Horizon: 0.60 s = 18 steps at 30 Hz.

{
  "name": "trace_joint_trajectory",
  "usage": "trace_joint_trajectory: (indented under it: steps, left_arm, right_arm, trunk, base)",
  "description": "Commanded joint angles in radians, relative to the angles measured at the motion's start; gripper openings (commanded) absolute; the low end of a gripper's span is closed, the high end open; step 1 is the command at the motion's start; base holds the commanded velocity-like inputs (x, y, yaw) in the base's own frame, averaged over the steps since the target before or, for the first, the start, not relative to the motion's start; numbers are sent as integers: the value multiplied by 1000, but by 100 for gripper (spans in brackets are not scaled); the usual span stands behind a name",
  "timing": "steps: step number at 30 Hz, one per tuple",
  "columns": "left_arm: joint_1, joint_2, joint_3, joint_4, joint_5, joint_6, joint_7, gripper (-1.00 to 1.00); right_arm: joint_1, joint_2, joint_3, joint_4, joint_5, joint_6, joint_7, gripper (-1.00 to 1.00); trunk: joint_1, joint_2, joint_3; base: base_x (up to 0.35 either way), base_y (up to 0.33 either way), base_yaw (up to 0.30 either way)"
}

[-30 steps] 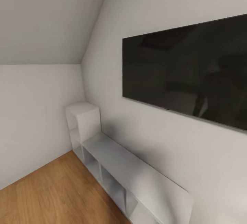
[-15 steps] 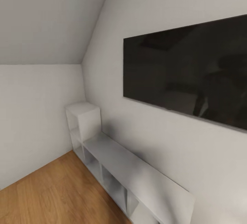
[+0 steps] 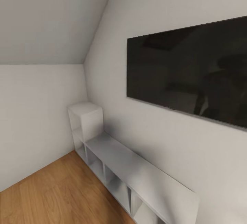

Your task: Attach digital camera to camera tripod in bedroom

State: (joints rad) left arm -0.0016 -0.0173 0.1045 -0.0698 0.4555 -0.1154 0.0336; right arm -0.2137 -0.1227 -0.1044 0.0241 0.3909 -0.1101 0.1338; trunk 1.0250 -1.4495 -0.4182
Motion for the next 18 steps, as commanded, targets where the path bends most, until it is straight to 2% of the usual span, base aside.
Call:
trace_joint_trajectory:
  steps: [1, 5, 10, 18]
  left_arm:
    - [6, -5, 2, -7, -4, 4, 5, 100]
    - [25, -2, 3, -29, -2, 7, -1, 100]
    - [52, 8, 10, 0, 5, -21, -15, 100]
    - [56, 9, 12, 45, 6, -66, -18, 100]
  right_arm:
    - [5, 1, -9, -3, 1, 1, 7, 100]
    - [10, -2, -8, -26, 6, 23, 3, 100]
    - [22, -12, -5, -8, 32, -5, -6, 100]
    - [23, -15, -5, 7, 38, -11, -9, 100]
  trunk:
    - [0, -1, -1]
    - [0, -1, -1]
    - [0, -1, -1]
    - [0, -1, -1]
  base:
    - [0, 0, 0]
    - [0, 0, 0]
    - [0, 0, 0]
    - [0, 0, 0]
